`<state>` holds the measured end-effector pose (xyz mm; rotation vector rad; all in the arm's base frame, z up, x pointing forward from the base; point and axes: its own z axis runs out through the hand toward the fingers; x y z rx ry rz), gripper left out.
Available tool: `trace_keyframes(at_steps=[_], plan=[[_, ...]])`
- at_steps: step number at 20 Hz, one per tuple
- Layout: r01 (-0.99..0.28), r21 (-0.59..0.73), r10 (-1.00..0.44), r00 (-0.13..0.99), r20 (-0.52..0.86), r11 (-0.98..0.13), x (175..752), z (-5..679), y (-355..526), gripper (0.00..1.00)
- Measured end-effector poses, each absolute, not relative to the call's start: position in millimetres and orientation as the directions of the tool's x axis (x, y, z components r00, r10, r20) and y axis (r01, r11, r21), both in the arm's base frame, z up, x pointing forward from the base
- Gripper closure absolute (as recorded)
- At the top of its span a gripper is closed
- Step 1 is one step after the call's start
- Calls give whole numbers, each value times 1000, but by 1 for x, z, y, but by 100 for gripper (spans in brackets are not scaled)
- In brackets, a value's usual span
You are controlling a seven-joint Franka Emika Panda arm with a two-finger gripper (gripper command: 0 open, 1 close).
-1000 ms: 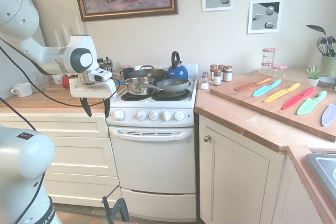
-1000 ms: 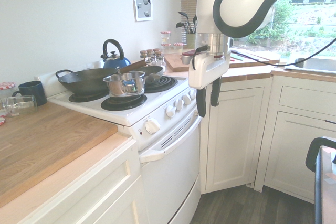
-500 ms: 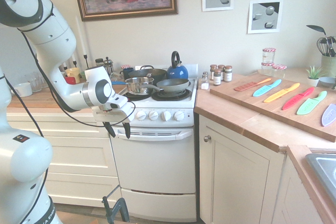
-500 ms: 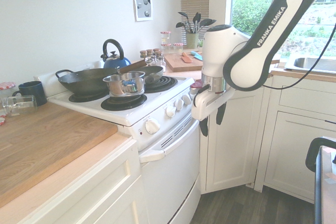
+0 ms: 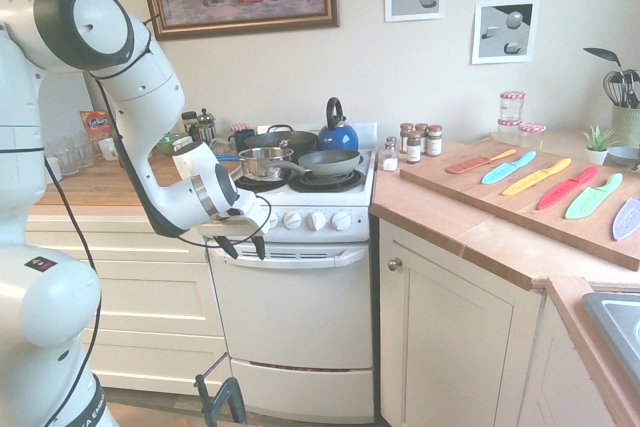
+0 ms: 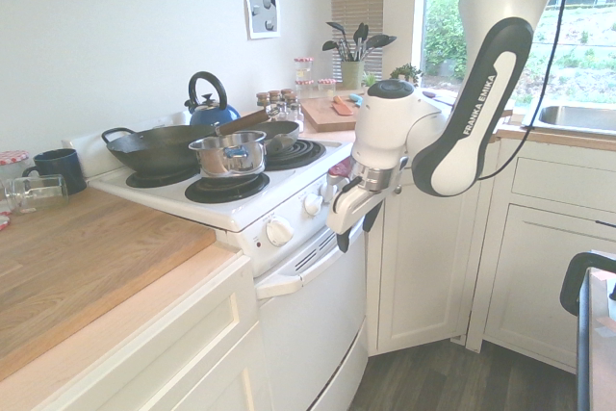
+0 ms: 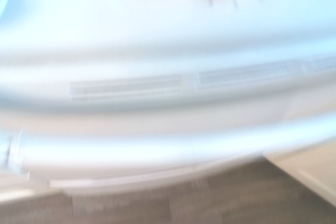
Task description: Open the oven
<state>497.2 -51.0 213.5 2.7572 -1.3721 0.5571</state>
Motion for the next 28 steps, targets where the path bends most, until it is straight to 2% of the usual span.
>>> trace_keyframes(at_steps=[9, 16, 20, 24, 28], plan=[[-766, -191, -779, 547, 307, -613, 569, 189, -40, 0], [-778, -190, -796, 552, 246, -598, 575, 146, -67, 0], [-750, -214, -779, 586, 224, -625, 575, 134, -86, 0], [-712, -246, -753, 607, 255, -657, 559, 137, -99, 0], [-699, -225, -734, 631, 253, -678, 525, 139, -108, 0]])
